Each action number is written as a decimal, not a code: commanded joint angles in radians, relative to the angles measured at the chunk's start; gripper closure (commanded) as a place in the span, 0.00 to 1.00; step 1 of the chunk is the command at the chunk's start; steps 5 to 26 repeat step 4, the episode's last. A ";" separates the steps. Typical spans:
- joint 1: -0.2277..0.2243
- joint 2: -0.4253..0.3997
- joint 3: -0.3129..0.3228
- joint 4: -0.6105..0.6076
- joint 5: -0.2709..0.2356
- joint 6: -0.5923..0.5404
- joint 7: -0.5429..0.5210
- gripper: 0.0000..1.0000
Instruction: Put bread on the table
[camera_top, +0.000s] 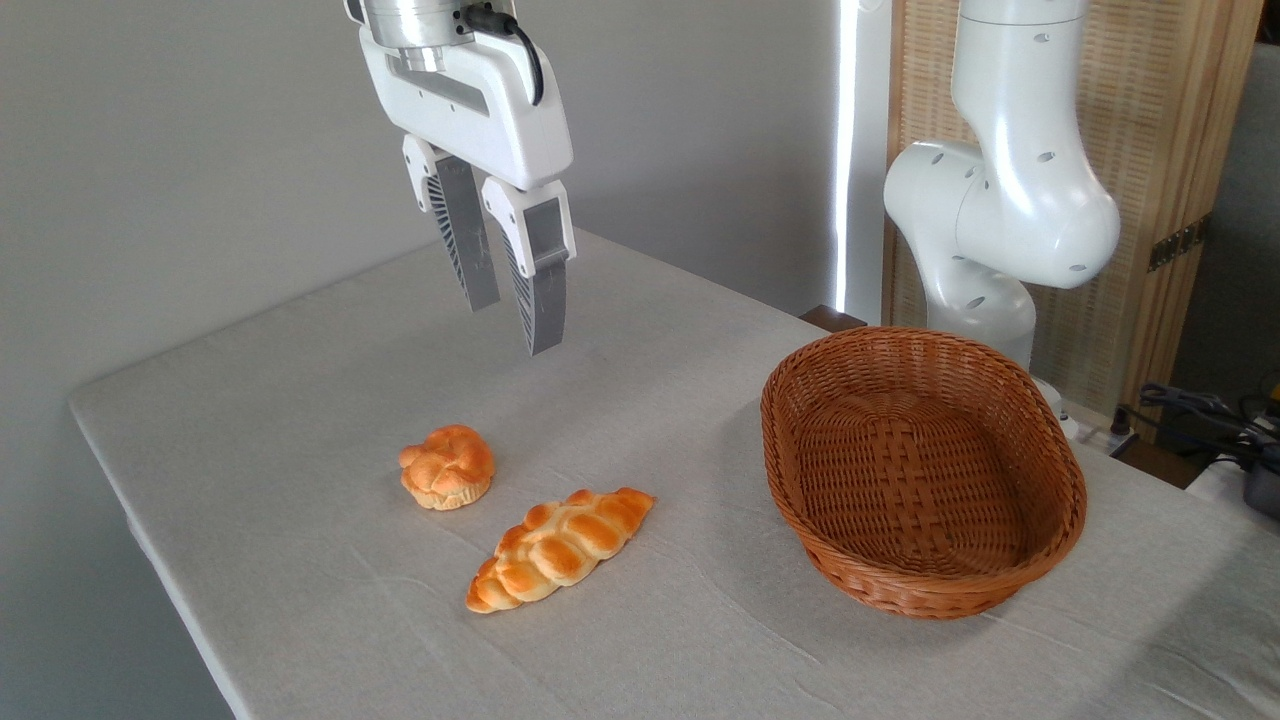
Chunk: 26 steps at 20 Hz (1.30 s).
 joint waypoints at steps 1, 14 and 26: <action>0.004 0.012 0.002 0.031 0.011 -0.032 -0.016 0.00; 0.004 0.013 0.005 0.031 0.011 -0.032 -0.016 0.00; 0.004 0.013 0.005 0.031 0.011 -0.032 -0.016 0.00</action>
